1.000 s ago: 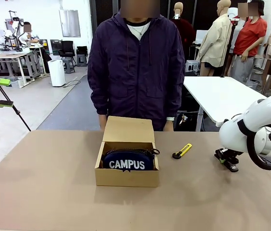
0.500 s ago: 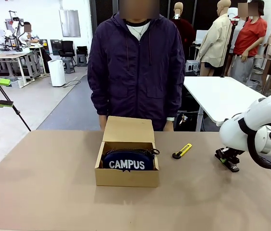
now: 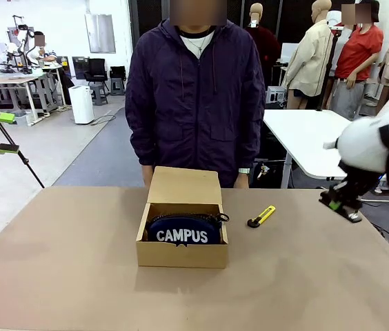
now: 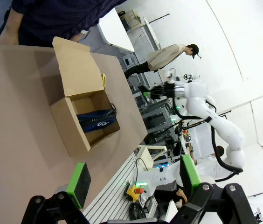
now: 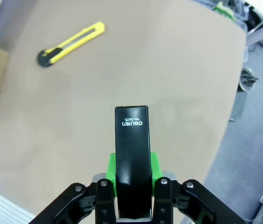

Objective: Pack the items into the box.
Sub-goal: Pick up the item indicated by the person and place it inside the Mailer Box.

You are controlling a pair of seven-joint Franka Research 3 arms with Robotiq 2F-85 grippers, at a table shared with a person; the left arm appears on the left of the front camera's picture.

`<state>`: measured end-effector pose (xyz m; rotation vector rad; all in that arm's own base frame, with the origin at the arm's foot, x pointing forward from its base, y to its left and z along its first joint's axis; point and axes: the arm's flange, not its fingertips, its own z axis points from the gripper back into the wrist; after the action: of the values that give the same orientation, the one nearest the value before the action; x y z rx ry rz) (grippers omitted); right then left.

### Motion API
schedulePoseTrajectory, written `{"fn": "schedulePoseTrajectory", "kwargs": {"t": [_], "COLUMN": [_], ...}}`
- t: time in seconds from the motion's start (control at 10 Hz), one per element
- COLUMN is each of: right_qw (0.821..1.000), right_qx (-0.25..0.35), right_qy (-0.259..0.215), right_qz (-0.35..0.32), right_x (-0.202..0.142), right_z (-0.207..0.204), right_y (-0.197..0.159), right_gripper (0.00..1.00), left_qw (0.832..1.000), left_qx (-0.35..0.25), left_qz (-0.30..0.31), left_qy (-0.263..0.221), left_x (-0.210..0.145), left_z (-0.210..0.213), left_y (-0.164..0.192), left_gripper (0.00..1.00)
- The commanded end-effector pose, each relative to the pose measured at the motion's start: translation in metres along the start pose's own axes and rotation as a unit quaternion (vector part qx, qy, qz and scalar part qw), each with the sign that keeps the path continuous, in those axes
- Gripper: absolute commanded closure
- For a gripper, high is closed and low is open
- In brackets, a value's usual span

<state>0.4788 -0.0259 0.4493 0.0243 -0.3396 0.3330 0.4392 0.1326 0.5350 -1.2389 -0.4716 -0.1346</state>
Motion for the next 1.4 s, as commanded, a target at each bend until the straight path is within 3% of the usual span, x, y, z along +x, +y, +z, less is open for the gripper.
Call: {"fn": "schedulePoseTrajectory", "kwargs": {"t": [0.0,0.2,0.4,0.5,0.7,0.8,0.9,1.1,1.3], "right_qw": [0.999,0.998,0.999,0.999,0.999,0.999,0.992,0.983,0.962], "right_qx": [0.012,0.040,-0.001,0.033,0.033,0.032,0.060,-0.040,-0.060], "right_qy": [-0.016,-0.002,-0.035,-0.007,-0.007,-0.012,-0.080,-0.139,-0.182], "right_qz": [0.042,0.041,0.014,0.042,0.042,0.039,0.071,0.112,0.196], "right_x": [-0.023,-0.057,-0.082,-0.054,-0.054,-0.072,-0.070,-0.031,0.025], "right_z": [0.045,0.072,0.078,0.077,0.077,0.077,0.070,0.110,0.128], "right_y": [0.024,0.050,0.056,0.054,0.054,0.059,0.080,0.122,0.177], "right_gripper": [1.00,1.00,1.00,1.00,1.00,1.00,1.00,1.00,1.00], "left_qw": [1.000,1.000,1.000,1.000,1.000,1.000,1.000,1.000,1.000], "left_qx": [0.003,0.003,0.003,0.003,0.003,0.003,0.003,0.003,0.003], "left_qz": [0.005,0.005,0.005,0.005,0.005,0.005,0.005,0.005,0.005], "left_qy": [0.003,0.003,0.003,0.003,0.003,0.003,0.003,0.003,0.003], "left_x": [0.000,0.000,0.000,0.000,0.000,0.000,0.000,0.000,0.000], "left_z": [0.001,0.001,0.001,0.001,0.001,0.001,0.001,0.001,0.001], "left_y": [-0.003,-0.003,-0.003,-0.003,-0.003,-0.003,-0.003,-0.003,-0.003], "left_gripper": [0.00,0.00,0.00,0.00,0.00,0.00,0.00,0.00,0.00]}}
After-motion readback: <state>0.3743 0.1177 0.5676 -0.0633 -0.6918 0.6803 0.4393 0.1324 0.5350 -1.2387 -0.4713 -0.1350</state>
